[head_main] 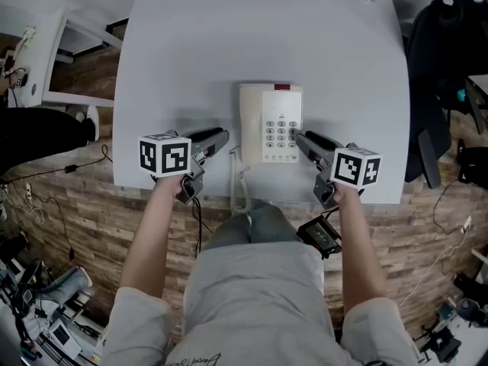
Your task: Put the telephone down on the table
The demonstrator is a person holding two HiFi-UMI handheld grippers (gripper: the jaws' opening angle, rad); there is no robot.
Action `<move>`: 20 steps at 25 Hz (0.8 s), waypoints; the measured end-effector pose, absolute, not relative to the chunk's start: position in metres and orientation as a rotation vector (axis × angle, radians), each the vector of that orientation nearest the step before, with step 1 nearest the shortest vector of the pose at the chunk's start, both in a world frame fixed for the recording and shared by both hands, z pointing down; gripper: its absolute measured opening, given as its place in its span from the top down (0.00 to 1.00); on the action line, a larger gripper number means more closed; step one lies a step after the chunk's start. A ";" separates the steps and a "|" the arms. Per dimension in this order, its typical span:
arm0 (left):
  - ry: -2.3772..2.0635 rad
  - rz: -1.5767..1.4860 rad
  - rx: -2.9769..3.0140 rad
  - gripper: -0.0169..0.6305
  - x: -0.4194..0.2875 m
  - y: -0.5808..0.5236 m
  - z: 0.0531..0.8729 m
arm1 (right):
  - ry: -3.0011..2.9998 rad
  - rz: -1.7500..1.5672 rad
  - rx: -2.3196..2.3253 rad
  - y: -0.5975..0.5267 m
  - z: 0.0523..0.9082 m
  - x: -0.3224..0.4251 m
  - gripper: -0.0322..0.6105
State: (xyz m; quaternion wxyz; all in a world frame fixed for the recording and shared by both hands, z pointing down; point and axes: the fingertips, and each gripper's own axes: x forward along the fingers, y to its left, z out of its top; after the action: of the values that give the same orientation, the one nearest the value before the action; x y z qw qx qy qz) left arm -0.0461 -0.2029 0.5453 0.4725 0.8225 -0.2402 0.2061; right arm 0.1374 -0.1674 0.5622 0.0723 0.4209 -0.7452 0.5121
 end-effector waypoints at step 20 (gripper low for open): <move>-0.660 0.555 2.228 0.95 -0.047 -0.131 0.477 | -2.327 1.262 1.222 -0.100 0.501 0.098 0.94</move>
State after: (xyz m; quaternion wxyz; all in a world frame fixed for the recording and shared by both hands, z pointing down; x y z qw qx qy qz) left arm -0.0471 -0.1310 0.4771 0.3673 0.8674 -0.2567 0.2162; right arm 0.0977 -0.1002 0.5008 0.1125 0.4165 -0.7930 0.4302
